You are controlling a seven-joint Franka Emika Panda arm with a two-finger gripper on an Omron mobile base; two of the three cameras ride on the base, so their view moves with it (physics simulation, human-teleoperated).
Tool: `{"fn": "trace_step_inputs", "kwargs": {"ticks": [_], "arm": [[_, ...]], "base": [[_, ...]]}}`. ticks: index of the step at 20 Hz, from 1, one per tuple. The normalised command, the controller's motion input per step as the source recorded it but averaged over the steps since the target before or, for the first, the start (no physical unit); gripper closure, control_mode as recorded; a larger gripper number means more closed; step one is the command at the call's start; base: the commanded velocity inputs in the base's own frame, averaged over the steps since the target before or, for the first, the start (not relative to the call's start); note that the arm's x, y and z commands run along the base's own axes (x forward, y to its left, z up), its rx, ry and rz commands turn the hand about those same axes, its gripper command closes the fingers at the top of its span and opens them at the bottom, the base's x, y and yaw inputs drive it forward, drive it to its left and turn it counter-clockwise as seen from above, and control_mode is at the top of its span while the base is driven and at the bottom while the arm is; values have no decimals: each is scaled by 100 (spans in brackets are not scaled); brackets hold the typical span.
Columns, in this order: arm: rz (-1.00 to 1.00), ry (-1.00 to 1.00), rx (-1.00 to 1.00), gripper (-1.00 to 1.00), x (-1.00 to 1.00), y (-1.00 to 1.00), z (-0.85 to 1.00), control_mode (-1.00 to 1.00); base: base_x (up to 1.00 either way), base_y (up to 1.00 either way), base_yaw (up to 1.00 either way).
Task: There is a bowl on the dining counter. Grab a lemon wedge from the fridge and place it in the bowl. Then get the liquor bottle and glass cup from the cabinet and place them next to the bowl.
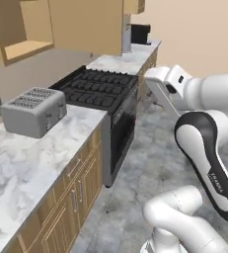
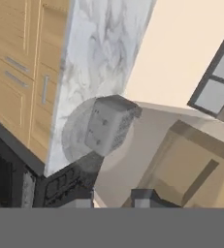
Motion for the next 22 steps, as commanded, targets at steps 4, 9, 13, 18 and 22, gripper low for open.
{"fn": "trace_step_inputs", "kwargs": {"ticks": [4,9,13,18,22], "arm": [[0,0,0,100,0,0,0,100],[0,0,0,100,0,0,0,100],[0,0,0,100,0,0,0,100],[0,0,0,100,0,0,0,100],[0,0,0,100,0,0,0,100]], "base": [[-71,1,-73],[-61,-21,-62],[-8,-84,-31],[0,-100,-10],[0,-100,-1]]}}
